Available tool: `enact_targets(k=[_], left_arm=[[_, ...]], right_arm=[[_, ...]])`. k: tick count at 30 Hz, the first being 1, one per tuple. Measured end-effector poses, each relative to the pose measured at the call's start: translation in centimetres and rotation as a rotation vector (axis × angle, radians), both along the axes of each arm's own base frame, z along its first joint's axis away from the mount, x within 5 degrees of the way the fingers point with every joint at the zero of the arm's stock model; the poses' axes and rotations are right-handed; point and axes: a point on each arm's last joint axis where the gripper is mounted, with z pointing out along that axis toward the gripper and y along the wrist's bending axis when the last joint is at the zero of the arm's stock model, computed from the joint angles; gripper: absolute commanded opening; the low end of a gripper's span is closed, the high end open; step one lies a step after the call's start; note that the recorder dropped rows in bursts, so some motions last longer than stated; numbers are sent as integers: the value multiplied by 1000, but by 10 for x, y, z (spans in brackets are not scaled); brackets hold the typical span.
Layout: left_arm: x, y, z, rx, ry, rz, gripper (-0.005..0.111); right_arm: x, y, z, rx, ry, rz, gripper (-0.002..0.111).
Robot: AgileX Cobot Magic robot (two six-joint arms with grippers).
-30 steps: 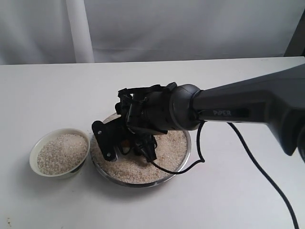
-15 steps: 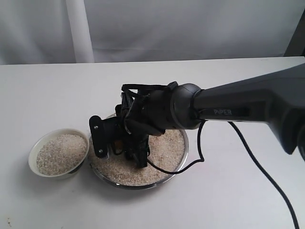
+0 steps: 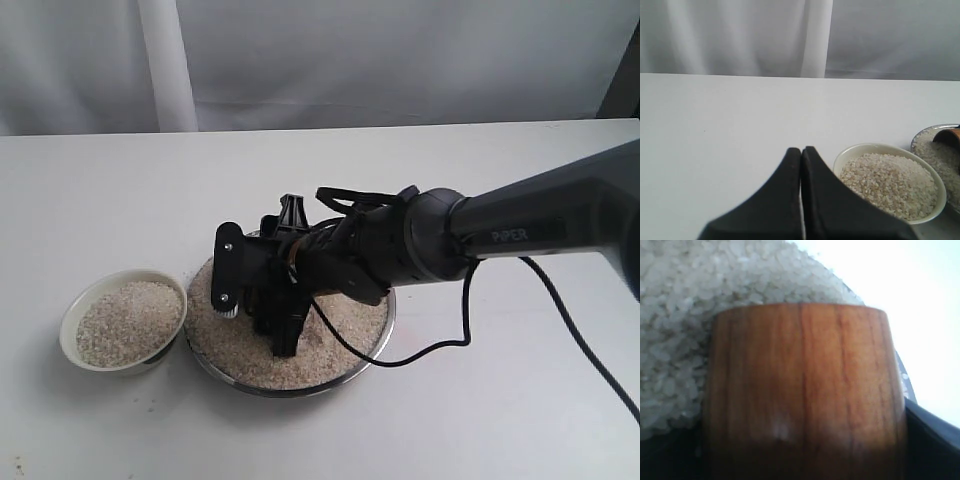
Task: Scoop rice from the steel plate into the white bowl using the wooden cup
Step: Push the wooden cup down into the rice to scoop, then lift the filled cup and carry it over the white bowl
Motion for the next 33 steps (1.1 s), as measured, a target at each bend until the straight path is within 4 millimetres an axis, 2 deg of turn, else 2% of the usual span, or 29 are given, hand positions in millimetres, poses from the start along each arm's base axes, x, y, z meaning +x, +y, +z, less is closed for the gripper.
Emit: enact_targets(k=[16, 28, 33], left_arm=[[0, 0, 0, 0, 0, 0, 0], [0, 0, 0, 0, 0, 0, 0], [0, 0, 0, 0, 0, 0, 0]], right_arm=[[-4, -1, -5, 150, 38, -93, 0], [-12, -21, -19, 367, 32, -180, 0], [-15, -29, -13, 504, 36, -231, 0]])
